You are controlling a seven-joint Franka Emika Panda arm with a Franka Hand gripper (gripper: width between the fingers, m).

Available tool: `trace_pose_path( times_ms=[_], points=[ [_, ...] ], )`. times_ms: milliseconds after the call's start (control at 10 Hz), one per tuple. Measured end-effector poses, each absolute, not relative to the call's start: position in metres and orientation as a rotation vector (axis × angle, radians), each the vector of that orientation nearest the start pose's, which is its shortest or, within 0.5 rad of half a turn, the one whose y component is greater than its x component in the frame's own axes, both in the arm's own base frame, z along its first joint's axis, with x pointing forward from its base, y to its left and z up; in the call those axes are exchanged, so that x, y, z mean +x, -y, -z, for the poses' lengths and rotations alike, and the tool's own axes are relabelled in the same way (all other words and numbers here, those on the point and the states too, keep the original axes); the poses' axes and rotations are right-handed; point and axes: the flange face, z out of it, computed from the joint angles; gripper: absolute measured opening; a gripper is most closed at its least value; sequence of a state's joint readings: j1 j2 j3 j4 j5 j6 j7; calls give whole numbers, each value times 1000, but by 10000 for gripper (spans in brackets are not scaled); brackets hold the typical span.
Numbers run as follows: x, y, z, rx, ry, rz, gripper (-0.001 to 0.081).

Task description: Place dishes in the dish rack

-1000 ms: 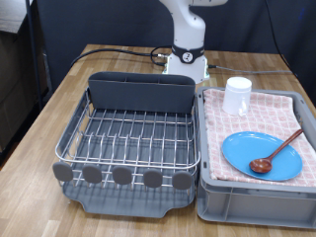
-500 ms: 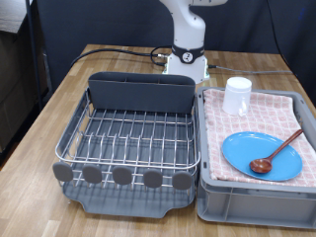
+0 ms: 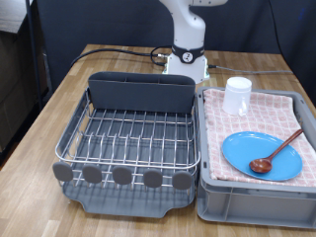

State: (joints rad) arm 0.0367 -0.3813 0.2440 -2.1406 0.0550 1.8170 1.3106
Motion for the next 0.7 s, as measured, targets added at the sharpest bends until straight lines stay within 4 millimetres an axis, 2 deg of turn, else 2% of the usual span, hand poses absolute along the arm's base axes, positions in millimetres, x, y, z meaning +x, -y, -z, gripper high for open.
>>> trace_pose_path(
  times_ms=[400,700],
  points=[
    [461,-168,-539,-2668,-1591,90,803],
    [464,-170,-534,-2685,-1583,103,803]
  ],
)
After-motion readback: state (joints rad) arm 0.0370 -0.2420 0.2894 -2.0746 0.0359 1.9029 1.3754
